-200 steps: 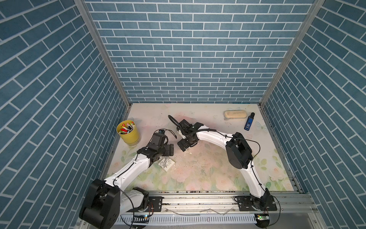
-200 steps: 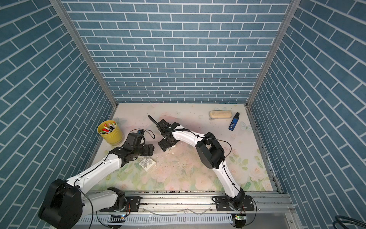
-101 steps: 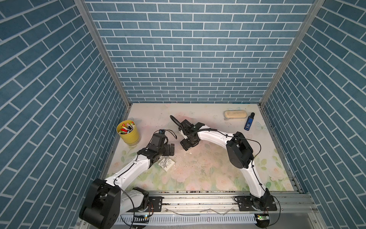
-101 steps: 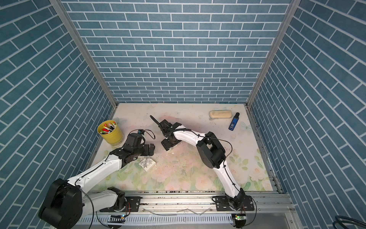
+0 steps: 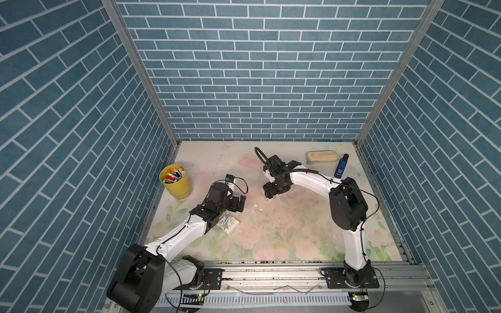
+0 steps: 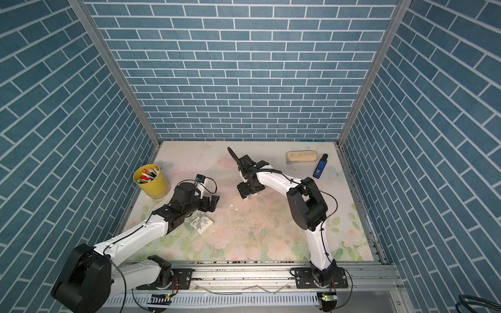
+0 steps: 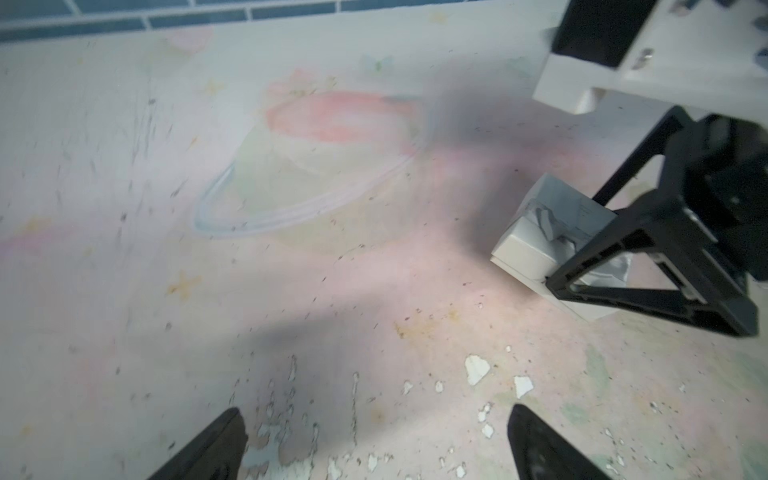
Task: Take the necklace out of the lift-off lid jewelry box
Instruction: Pick up the jewelry box from the center of the board.
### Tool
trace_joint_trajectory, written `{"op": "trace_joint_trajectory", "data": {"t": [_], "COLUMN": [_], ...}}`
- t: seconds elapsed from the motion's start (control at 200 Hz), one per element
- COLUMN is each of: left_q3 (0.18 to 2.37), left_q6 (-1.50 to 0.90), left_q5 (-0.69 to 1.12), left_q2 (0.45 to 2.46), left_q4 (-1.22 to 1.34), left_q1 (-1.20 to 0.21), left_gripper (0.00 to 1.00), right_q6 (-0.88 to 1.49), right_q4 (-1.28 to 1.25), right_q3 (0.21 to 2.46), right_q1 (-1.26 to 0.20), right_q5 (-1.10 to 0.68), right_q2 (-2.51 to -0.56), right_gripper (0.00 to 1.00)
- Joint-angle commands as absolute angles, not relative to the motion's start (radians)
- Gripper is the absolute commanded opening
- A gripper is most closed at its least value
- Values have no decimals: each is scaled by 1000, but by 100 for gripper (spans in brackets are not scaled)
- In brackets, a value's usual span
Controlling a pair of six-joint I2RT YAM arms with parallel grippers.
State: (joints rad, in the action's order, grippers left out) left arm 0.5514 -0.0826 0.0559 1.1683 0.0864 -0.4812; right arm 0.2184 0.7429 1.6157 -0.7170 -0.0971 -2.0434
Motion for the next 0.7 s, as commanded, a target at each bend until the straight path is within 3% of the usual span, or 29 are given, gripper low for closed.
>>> {"op": "trace_joint_trajectory", "data": {"t": [0.0, 0.22, 0.49, 0.695], "left_q3": [506, 528, 631, 646], "left_q6": [150, 281, 295, 255], "left_q5": [82, 157, 356, 382], "left_q2": [1170, 1240, 1419, 1513], "left_q4": [269, 428, 509, 607], "left_q1": [-587, -687, -690, -690], "left_gripper": [100, 100, 97, 97], "right_q6": [258, 250, 256, 264], "right_q4": [751, 792, 818, 843], "right_q3": [1568, 1512, 1479, 1497], "right_q1": [-672, -586, -517, -497], "right_q5": [-189, -261, -374, -489], "right_q2": [-1966, -1873, -1802, -1784], "right_gripper": [75, 75, 74, 72]}}
